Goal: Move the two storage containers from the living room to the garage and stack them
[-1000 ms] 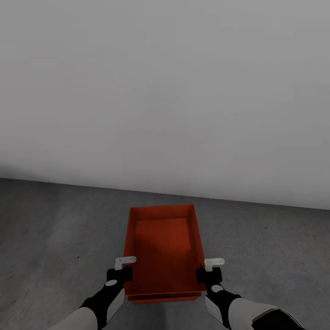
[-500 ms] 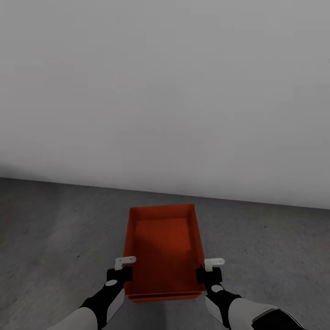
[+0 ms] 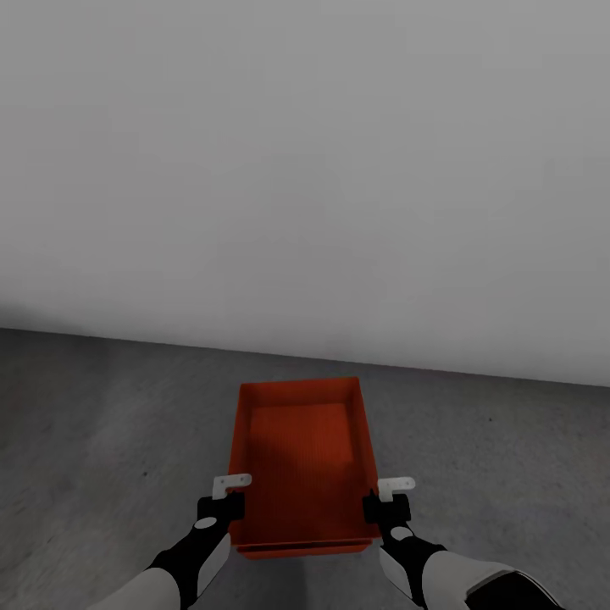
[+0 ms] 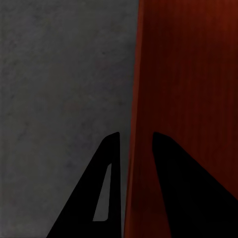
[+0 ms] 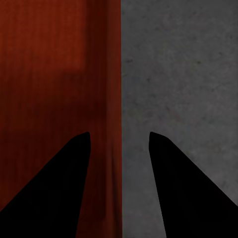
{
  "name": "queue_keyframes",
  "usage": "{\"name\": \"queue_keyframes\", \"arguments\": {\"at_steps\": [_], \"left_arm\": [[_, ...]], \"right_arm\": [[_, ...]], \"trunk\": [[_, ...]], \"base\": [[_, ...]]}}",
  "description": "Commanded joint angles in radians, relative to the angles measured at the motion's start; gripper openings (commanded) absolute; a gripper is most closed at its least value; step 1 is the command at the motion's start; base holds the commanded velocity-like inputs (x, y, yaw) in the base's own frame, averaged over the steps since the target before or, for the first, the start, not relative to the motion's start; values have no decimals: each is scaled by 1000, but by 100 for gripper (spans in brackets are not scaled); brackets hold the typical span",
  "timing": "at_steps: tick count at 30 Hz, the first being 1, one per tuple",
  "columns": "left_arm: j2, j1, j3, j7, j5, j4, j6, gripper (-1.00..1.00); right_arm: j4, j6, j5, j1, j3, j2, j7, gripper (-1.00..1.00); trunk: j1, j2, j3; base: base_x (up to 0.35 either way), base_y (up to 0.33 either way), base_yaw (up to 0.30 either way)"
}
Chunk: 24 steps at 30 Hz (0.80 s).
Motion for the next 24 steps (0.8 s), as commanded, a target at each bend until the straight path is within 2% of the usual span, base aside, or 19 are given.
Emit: {"name": "queue_keyframes", "arguments": {"at_steps": [1, 10, 24], "left_arm": [[21, 0, 1, 35, 12, 3, -5, -100], [21, 0, 1, 35, 12, 3, -5, -100], [21, 0, 1, 36, 12, 3, -5, -100]], "right_arm": [[-47, -22, 31, -2, -52, 1, 9, -100], [-47, -22, 31, -2, -52, 1, 9, -100], [-47, -22, 31, -2, -52, 1, 9, -100]], "trunk": [[0, 0, -1], [34, -63, -29], [34, -63, -29]], "base": [[0, 0, 0], [0, 0, 0], [0, 0, 0]]}}
